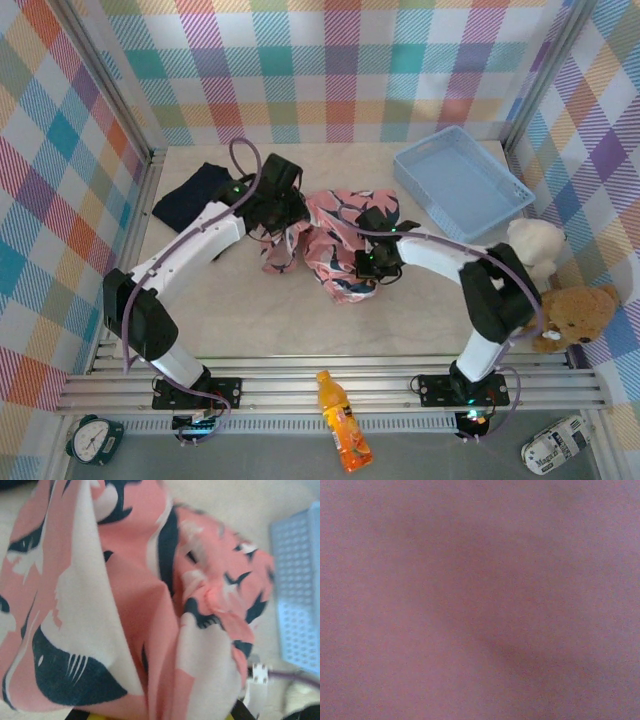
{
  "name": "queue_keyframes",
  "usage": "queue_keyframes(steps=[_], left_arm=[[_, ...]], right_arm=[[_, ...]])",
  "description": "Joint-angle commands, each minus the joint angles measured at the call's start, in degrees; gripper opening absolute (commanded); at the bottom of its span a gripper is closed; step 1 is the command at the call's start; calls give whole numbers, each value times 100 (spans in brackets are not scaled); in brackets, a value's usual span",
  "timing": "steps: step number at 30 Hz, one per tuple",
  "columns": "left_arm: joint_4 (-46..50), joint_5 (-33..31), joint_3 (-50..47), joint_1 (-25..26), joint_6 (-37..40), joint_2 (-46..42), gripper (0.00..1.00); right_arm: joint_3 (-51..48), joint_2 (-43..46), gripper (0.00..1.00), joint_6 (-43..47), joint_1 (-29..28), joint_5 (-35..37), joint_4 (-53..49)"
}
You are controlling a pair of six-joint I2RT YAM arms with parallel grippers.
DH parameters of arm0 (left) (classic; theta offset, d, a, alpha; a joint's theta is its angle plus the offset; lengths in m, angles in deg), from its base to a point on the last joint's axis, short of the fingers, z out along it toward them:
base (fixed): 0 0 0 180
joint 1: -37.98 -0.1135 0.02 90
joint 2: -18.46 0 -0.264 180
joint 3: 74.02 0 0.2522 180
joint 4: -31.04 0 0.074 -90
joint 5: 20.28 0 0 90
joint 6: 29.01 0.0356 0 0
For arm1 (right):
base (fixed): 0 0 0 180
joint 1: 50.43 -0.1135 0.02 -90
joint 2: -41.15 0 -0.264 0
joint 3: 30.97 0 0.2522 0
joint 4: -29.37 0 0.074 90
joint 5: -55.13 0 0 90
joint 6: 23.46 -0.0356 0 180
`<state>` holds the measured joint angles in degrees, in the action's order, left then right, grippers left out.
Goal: Fold and stack the mixed laundry pile
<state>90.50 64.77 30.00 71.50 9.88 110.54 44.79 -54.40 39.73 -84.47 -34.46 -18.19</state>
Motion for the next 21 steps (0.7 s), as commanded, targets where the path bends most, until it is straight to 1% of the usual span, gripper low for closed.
queue_keyframes(steps=[1,3,5,6,8,9,11,12,13,14,15,16,17,19,20,21], left_arm=[[87,115,696,-148,166,-428,0],[40,202,880,-227,172,-634,0],[-82,231,895,-305,164,-863,0],[-124,247,839,-380,121,-975,0],[-253,379,625,-645,6,-1123,0],[-323,480,449,-836,-88,-1151,0],[-582,908,82,-1316,-241,-1084,5],[-673,1082,-62,-1558,-286,-939,10],[-751,1211,-142,-1786,-206,-727,33],[-773,1274,-136,-1963,-44,-478,62],[-593,1228,-6,-2121,82,-136,83],[-472,1235,158,-2233,296,216,90],[-279,1151,340,-2288,448,509,100],[196,1152,785,-2382,721,1090,100],[360,1110,907,-2393,776,1238,100],[457,1101,955,-2386,818,1301,100]], right_arm=[[670,1246,0,780,143,313,-1061],[1067,1600,0,1234,320,137,-1475],[1527,1773,1,1625,543,110,-1923],[1728,1794,6,1823,707,77,-2088],[1985,1662,8,2136,1072,8,-2096],[2087,1484,11,2203,1293,-106,-1936],[2418,915,11,2154,1669,-303,-1606],[2609,500,24,2026,1792,-257,-1371],[2878,63,44,1964,1882,-294,-1225],[3196,-336,55,1857,1898,-246,-1183],[3638,-781,56,1745,1916,-273,-1277],[4076,-1174,55,1640,1925,-391,-1454],[4349,-1432,56,1552,1919,-474,-1572],[4508,-1679,62,1385,1898,-708,-1654],[4321,-1631,66,1327,1873,-719,-1576],[4045,-1507,73,1292,1840,-735,-1473]])
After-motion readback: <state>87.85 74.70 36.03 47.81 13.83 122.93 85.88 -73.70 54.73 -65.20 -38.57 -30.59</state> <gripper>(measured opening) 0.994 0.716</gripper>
